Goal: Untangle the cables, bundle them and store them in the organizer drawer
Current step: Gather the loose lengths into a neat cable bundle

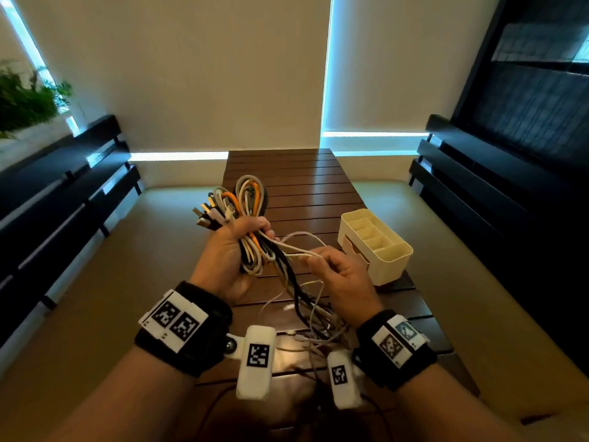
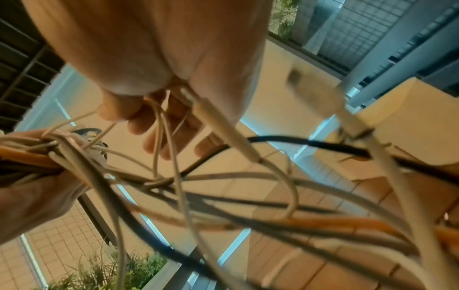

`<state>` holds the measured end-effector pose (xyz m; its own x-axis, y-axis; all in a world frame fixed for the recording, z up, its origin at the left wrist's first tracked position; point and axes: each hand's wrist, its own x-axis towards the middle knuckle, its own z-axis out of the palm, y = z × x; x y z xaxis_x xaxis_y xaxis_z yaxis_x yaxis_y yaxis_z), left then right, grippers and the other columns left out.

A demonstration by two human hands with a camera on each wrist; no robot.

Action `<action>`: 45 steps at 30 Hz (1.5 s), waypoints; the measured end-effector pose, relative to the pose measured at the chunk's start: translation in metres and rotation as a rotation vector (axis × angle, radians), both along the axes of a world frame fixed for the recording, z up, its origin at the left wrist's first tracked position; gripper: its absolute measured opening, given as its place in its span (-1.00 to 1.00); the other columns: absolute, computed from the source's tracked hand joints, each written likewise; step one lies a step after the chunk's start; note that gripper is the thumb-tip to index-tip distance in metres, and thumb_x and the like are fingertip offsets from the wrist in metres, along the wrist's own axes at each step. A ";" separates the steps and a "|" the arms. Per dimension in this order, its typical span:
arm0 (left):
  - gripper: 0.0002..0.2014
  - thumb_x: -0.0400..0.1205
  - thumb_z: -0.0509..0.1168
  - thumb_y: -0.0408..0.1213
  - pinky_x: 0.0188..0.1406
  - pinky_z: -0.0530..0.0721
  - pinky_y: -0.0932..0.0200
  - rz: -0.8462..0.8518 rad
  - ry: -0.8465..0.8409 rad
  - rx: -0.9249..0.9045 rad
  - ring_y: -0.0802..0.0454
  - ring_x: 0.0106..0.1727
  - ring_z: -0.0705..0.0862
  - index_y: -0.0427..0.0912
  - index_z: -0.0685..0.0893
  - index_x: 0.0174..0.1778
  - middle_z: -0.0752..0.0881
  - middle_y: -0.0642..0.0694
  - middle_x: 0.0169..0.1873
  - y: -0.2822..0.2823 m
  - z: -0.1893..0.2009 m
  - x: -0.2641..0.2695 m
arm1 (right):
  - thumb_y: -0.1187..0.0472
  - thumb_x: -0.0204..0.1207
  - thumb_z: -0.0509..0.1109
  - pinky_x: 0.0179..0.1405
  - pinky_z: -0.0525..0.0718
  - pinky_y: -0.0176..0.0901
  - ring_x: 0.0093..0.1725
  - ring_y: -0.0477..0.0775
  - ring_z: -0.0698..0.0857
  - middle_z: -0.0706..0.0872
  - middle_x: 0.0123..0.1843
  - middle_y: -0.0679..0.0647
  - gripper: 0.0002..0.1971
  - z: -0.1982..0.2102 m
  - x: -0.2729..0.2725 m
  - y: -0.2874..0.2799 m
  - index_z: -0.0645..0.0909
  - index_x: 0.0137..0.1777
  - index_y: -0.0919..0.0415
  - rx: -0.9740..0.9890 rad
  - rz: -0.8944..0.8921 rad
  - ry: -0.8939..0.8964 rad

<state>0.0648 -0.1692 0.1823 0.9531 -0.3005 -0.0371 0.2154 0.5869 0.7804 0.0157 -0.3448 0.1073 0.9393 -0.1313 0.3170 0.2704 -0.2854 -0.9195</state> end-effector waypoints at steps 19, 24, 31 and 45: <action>-0.88 0.60 0.26 -0.45 -0.32 0.74 0.14 0.102 0.022 -0.032 0.07 -0.43 0.66 -0.25 0.58 -0.26 0.64 -0.07 -0.45 -0.004 -0.012 0.023 | 0.16 0.62 0.44 -0.10 0.73 -0.24 -0.13 -0.03 0.74 0.76 -0.17 0.05 -0.91 -0.004 0.000 0.006 0.63 -0.10 0.12 0.088 -0.153 0.124; -0.91 0.58 0.30 -0.43 -0.25 0.75 0.11 0.095 -0.023 -0.024 0.05 -0.35 0.68 -0.24 0.61 -0.25 0.66 -0.07 -0.38 0.003 -0.011 0.031 | 0.08 0.66 0.38 -0.19 0.59 -0.15 -0.26 -0.10 0.57 0.64 -0.27 -0.11 -0.86 -0.009 0.009 -0.006 0.66 -0.15 -0.02 0.069 0.043 0.184; -0.87 0.59 0.27 -0.42 -0.15 0.69 0.11 0.051 -0.042 -0.066 0.06 -0.35 0.64 -0.22 0.59 -0.29 0.61 -0.08 -0.37 0.001 -0.007 0.038 | -0.17 0.67 0.24 -0.12 0.52 -0.24 -0.19 -0.18 0.50 0.46 -0.11 -0.12 -0.58 0.008 0.022 -0.013 0.62 -0.32 0.06 -0.437 0.114 0.237; -0.89 0.60 0.27 -0.41 -0.25 0.70 0.14 0.075 -0.027 -0.107 0.06 -0.36 0.63 -0.22 0.58 -0.25 0.59 -0.08 -0.36 0.016 -0.003 0.060 | 0.09 0.64 0.34 -0.18 0.60 -0.25 -0.26 -0.05 0.60 0.67 -0.27 0.01 -0.82 0.008 0.028 -0.024 0.68 -0.16 0.10 0.193 0.159 0.141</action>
